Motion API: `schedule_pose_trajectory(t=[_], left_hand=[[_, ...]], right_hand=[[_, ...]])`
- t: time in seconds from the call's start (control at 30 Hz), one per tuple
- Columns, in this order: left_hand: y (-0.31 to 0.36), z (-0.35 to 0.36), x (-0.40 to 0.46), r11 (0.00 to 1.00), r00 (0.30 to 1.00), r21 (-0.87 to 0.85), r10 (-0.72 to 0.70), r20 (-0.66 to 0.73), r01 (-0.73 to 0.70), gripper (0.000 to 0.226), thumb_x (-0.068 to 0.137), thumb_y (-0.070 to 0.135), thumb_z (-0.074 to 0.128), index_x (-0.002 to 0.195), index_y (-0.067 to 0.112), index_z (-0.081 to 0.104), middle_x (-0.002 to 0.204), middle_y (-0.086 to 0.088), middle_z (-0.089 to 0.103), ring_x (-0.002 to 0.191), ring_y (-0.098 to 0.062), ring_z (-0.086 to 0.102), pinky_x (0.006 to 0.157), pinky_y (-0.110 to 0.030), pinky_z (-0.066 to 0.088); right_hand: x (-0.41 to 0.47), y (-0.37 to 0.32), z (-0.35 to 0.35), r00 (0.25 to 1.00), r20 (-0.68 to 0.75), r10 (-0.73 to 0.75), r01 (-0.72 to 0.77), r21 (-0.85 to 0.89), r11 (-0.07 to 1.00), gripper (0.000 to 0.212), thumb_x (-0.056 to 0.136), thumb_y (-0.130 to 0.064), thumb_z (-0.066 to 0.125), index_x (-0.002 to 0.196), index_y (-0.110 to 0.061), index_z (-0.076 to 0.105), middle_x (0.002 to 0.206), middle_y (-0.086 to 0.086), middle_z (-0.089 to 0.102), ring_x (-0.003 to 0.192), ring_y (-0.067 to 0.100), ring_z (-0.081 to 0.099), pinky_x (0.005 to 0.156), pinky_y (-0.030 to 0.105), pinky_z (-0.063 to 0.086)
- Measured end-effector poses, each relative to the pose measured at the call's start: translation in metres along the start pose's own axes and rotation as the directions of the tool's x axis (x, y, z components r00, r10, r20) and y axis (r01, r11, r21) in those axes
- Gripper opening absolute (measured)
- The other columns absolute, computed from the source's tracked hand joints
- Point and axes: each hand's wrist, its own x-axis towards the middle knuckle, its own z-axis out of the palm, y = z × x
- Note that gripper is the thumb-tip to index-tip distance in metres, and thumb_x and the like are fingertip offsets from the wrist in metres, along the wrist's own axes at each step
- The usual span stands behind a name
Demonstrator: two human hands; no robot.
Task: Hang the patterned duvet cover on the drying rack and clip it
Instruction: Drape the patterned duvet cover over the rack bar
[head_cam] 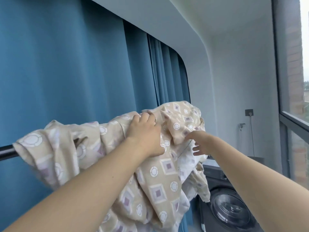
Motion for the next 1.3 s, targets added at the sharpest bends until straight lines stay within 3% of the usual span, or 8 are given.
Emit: schedule_pose_trajectory(t=[0.2,0.33,0.47,0.63,0.8,0.87,1.13,1.3], left_hand=[[0.014,0.039,0.028,0.978,0.984,0.139,0.165,-0.062,-0.155,0.038,0.090,0.017,0.044,0.124,0.025,0.060,0.145,-0.008,0.034,0.138,-0.031,0.023,0.117,-0.052,0.001],[-0.002,0.026,0.037,0.952,0.978,-0.291,0.029,-0.206,-0.090,0.010,0.097,0.018,0.039,0.099,0.024,0.047,0.107,-0.003,0.059,0.118,-0.028,0.048,0.112,-0.045,0.027],[-0.025,-0.002,0.037,0.457,0.921,-0.889,-0.358,-0.151,0.032,0.021,0.104,0.025,0.037,0.085,0.016,0.042,0.071,0.001,0.048,0.064,-0.022,0.050,0.055,-0.035,0.049],[-0.050,-0.043,0.011,-0.313,0.885,-0.949,-0.436,0.164,0.022,0.026,0.098,0.018,0.050,0.072,0.018,0.052,0.062,0.001,0.051,0.059,-0.017,0.047,0.058,-0.028,0.041],[-0.056,-0.073,-0.030,0.731,0.969,-0.636,-0.194,0.154,0.248,0.066,0.069,0.079,0.060,0.095,0.019,0.051,0.090,0.006,0.058,0.077,-0.012,0.055,0.068,-0.032,0.045],[-0.058,-0.076,-0.042,0.896,0.973,-0.382,-0.219,0.069,0.229,0.055,0.074,0.067,0.064,0.102,0.022,0.047,0.097,0.002,0.058,0.083,-0.020,0.054,0.068,-0.035,0.046],[-0.082,-0.064,-0.060,0.939,0.932,-0.160,-0.327,-0.155,0.303,0.018,0.093,0.026,0.042,0.104,0.016,0.051,0.118,-0.009,0.054,0.110,-0.032,0.050,0.084,-0.042,0.037],[-0.096,-0.060,-0.049,0.673,0.904,-0.649,-0.424,0.057,0.356,0.019,0.094,0.023,0.038,0.080,0.012,0.046,0.106,-0.013,0.060,0.091,-0.033,0.050,0.070,-0.033,0.035]], right_hand=[[0.057,-0.013,-0.005,0.999,0.041,0.009,-0.025,0.409,0.912,0.020,0.089,-0.014,0.051,0.071,-0.017,0.045,0.051,-0.002,0.033,0.049,0.014,0.032,0.052,0.023,0.031],[0.066,-0.040,-0.006,0.999,-0.049,-0.016,0.029,0.275,0.961,0.026,0.092,-0.012,0.045,0.066,-0.018,0.042,0.049,-0.003,0.035,0.044,0.013,0.032,0.047,0.019,0.033],[0.055,-0.066,-0.005,0.985,-0.104,-0.137,0.131,-0.057,0.990,0.028,0.089,-0.014,0.040,0.061,-0.015,0.045,0.039,0.000,0.045,0.043,0.017,0.038,0.051,0.022,0.033],[0.011,-0.105,-0.006,0.952,-0.037,-0.303,0.304,0.202,0.931,0.026,0.093,-0.019,0.041,0.067,-0.013,0.046,0.059,0.002,0.051,0.054,0.020,0.055,0.063,0.031,0.054],[-0.042,-0.137,0.013,0.891,-0.032,-0.453,0.397,0.539,0.743,0.016,0.088,-0.014,0.045,0.073,-0.011,0.049,0.061,0.002,0.052,0.071,0.026,0.060,0.084,0.041,0.056],[-0.063,-0.144,0.021,0.859,-0.024,-0.512,0.428,0.582,0.691,0.021,0.088,-0.013,0.044,0.068,-0.013,0.047,0.051,-0.001,0.049,0.063,0.022,0.058,0.081,0.039,0.057],[-0.115,-0.149,0.023,0.800,-0.021,-0.600,0.520,0.523,0.675,0.024,0.087,-0.022,0.045,0.063,-0.018,0.043,0.086,0.001,0.063,0.087,0.019,0.064,0.094,0.038,0.049],[-0.119,-0.120,0.014,0.818,0.099,-0.566,0.512,0.324,0.796,0.020,0.092,-0.027,0.045,0.077,-0.017,0.055,0.096,-0.004,0.066,0.100,0.017,0.065,0.095,0.038,0.047]])
